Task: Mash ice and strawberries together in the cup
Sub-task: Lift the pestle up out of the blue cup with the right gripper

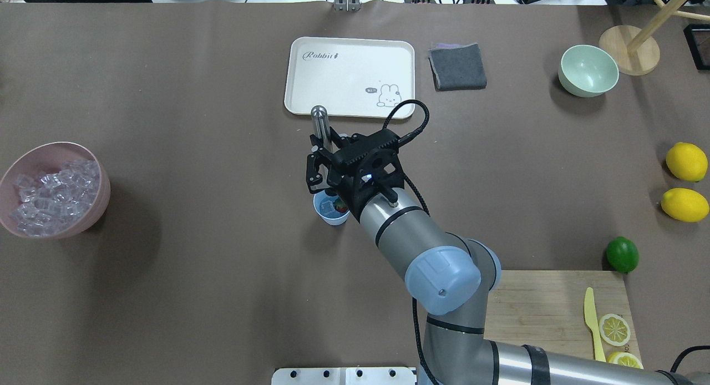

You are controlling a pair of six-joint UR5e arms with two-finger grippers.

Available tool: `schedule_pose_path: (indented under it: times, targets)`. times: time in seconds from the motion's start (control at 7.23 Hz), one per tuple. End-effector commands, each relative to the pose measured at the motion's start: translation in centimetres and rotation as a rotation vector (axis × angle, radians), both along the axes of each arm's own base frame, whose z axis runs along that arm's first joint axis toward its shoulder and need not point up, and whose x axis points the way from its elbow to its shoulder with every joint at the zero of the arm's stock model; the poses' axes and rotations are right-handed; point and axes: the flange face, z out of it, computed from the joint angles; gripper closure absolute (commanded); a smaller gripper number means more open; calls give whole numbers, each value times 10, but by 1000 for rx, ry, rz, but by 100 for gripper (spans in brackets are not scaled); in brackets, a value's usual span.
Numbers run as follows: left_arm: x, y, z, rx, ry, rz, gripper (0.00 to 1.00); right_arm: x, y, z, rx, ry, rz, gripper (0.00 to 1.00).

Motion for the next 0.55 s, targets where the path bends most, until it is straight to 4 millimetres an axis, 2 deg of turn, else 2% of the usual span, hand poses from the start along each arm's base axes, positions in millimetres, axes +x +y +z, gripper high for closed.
schedule_pose_path:
  times: [0.0, 0.41]
  targets:
    - [0, 0, -7, 4, 5, -8, 3, 45, -30, -14, 28, -36, -48, 100]
    - [1, -6, -11, 15, 3, -7, 3, 116, -114, -10, -41, -46, -181, 100]
